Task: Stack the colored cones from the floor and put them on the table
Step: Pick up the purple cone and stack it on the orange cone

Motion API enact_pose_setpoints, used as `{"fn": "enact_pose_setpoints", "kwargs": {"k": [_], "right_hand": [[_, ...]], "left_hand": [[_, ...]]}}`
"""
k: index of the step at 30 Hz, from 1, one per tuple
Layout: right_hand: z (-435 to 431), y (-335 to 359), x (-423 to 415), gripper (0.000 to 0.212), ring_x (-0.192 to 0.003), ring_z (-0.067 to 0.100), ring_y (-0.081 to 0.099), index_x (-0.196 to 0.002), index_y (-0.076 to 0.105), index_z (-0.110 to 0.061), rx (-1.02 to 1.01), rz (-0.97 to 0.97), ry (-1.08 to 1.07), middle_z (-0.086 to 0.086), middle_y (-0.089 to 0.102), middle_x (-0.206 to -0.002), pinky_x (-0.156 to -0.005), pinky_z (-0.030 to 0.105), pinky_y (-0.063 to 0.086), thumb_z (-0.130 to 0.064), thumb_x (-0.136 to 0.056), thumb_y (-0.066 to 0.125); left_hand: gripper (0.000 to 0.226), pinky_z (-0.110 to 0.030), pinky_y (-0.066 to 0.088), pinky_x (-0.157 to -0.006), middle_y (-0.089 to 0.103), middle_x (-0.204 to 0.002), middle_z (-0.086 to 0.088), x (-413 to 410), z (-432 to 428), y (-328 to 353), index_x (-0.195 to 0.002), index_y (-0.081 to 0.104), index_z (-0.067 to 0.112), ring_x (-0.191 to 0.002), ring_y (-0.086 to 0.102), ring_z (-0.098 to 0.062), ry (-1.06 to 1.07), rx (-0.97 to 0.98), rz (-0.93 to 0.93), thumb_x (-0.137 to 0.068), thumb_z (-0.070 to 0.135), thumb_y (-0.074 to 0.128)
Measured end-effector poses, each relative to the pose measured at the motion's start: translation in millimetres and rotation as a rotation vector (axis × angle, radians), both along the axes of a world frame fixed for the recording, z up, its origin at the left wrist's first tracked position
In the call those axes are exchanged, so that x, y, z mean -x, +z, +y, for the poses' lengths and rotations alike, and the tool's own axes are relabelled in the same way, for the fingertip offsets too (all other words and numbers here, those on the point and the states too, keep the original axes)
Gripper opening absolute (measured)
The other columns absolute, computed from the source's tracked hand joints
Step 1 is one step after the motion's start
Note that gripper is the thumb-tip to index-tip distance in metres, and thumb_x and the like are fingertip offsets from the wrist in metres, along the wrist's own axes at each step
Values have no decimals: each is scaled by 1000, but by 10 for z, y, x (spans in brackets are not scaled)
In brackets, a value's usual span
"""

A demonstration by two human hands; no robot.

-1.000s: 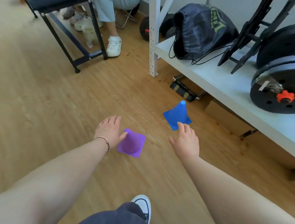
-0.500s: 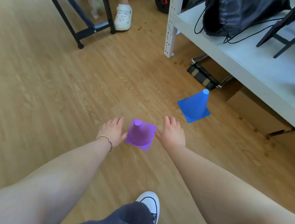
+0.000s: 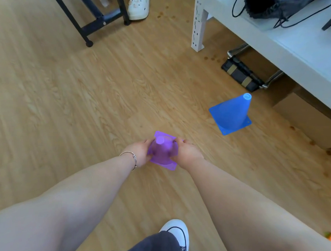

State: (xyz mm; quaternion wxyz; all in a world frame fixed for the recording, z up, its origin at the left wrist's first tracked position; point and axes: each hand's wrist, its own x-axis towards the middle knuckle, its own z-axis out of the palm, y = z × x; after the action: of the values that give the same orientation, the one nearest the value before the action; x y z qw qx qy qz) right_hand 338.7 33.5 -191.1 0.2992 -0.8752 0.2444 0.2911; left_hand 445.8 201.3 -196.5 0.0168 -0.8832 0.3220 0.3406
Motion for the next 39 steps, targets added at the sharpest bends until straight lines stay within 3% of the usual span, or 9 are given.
{"fn": "enact_pose_setpoints", "kwargs": {"k": [4, 12, 17, 20, 26, 36, 39], "right_hand": [[-45, -22, 6, 75, -121, 33, 58, -153, 24, -22, -94, -37, -36, 15, 60, -134, -96, 36, 47, -29, -89, 63], [-275, 30, 367, 76, -126, 24, 55, -153, 27, -27, -271, -115, -211, 4, 56, -141, -101, 32, 44, -23, -89, 69], [-401, 108, 635, 73, -128, 22, 54, -152, 30, -33, -329, -137, -284, 1, 55, -141, -106, 41, 43, -24, -90, 67], [-453, 140, 808, 72, -127, 20, 56, -151, 32, -35, -351, -154, -340, 0, 54, -142, -106, 40, 44, -25, -89, 68], [-534, 263, 1158, 70, -119, 23, 61, -148, 34, -38, -308, -189, -392, 1, 59, -136, -100, 41, 48, -27, -88, 68], [-1002, 633, 1898, 65, -116, 26, 61, -147, 35, -37, -185, -234, -425, 2, 59, -137, -98, 38, 48, -28, -90, 65], [-1110, 744, 2111, 65, -116, 25, 61, -148, 34, -39, -138, -260, -457, 0, 59, -137, -96, 37, 49, -30, -90, 64]], "left_hand": [[61, -35, 46, -82, 60, -128, -12, 36, -80, -6, -144, 33, 21, -111, 59, -35, 39, 50, 28, -87, 23, 57], [66, -35, 46, -99, 61, -133, -4, 309, -256, 10, -146, 35, 20, -122, 58, -25, 177, 223, 151, -87, 26, 64], [69, -28, 45, -100, 63, -131, 0, 527, -407, 59, -147, 34, 26, -121, 59, -19, 201, 278, 189, -86, 26, 66], [65, -19, 41, -93, 65, -126, 1, 650, -476, 79, -142, 41, 27, -117, 61, -15, 221, 327, 216, -83, 23, 69], [59, -26, 47, -97, 68, -120, -2, 896, -689, 154, -134, 52, 25, -109, 65, -15, 203, 391, 273, -79, 15, 72], [60, -16, 41, -83, 65, -118, 5, 1470, -1282, 415, -137, 49, 26, -97, 61, -4, 97, 477, 346, -83, 10, 69], [62, -25, 47, -87, 64, -119, 6, 1621, -1455, 542, -138, 48, 30, -99, 66, -11, 62, 516, 357, -83, 11, 70]]}}
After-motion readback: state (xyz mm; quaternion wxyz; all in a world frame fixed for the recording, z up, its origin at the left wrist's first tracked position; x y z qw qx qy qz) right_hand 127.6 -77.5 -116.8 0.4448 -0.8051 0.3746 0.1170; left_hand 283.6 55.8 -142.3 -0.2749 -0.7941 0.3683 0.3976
